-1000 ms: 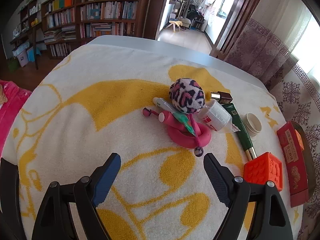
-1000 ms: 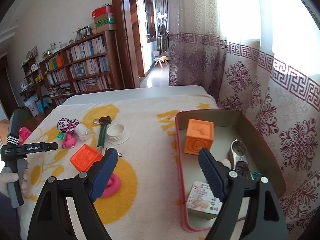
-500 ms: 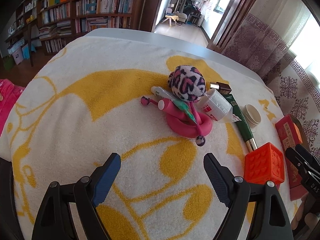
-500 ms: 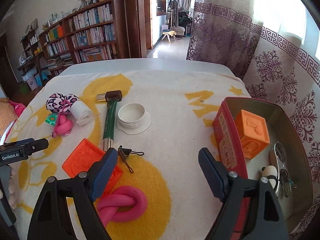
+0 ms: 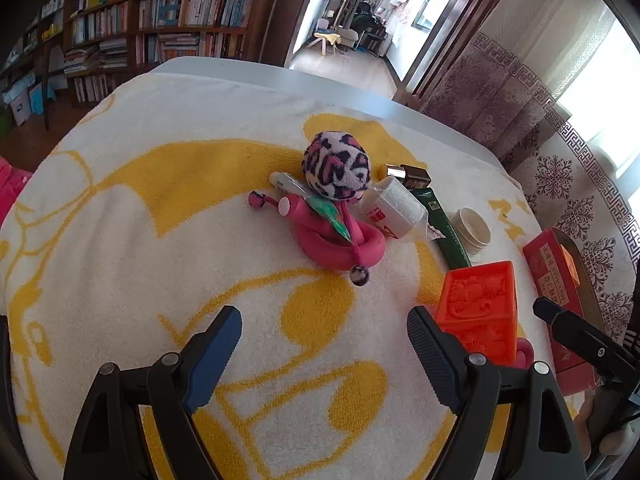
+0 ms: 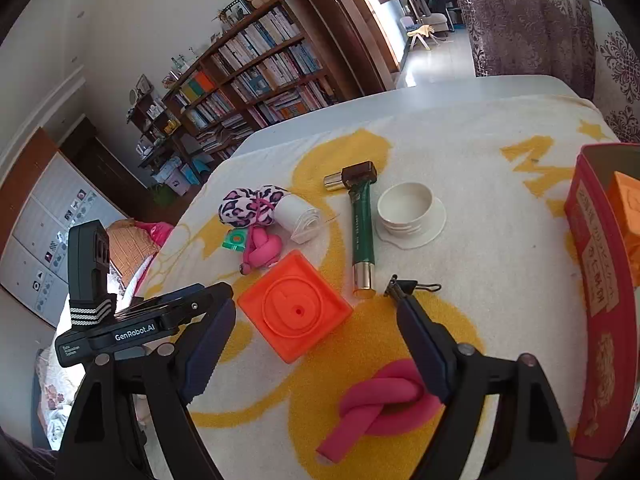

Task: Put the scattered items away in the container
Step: 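Reach the right gripper to the black binder clip while the left grasps the large orange cube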

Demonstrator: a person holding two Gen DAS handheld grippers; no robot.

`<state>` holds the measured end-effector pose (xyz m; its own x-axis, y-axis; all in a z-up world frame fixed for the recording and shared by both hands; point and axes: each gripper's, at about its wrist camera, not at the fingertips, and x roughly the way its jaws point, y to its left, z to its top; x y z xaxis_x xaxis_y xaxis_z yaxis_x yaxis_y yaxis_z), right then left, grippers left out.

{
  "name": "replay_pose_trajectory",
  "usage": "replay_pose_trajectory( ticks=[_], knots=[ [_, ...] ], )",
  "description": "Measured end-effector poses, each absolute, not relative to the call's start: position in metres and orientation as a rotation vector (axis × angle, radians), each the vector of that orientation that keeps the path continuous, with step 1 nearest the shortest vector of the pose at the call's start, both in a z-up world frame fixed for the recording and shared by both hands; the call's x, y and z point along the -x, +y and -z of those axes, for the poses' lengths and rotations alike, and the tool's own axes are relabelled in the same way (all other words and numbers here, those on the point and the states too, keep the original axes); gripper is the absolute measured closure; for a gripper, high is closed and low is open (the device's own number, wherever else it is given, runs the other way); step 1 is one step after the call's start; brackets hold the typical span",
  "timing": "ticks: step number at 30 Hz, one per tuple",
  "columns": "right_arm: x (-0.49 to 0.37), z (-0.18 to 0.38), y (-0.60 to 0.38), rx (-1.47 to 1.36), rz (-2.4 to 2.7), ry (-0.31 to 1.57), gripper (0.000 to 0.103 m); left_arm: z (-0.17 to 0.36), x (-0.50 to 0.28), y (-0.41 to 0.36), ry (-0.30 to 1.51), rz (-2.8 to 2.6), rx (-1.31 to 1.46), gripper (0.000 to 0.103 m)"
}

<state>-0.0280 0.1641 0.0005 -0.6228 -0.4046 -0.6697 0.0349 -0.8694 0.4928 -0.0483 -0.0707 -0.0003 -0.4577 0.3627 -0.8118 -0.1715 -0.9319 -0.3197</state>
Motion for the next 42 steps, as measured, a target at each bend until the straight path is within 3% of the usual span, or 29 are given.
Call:
replay_pose_trajectory(
  ticks=[4, 15, 22, 42],
  knots=[
    [0.034, 0.013, 0.183, -1.190, 2.377, -0.906, 0.017, 0.002, 0.047, -0.067, -0.277, -2.410, 1.424, 0.016],
    [0.035, 0.010, 0.197, -1.252, 2.656, -0.772, 0.017, -0.003, 0.039, -0.046, -0.204, -2.377, 1.344, 0.016],
    [0.031, 0.016, 0.206, -1.237, 2.669, -0.810, 0.017, -0.008, 0.044, -0.016, -0.063, -2.343, 1.283, 0.016],
    [0.028, 0.024, 0.211, -1.227, 2.628, -0.896, 0.017, -0.011, 0.022, -0.021, 0.045, -2.384, 1.173, 0.016]
  ],
)
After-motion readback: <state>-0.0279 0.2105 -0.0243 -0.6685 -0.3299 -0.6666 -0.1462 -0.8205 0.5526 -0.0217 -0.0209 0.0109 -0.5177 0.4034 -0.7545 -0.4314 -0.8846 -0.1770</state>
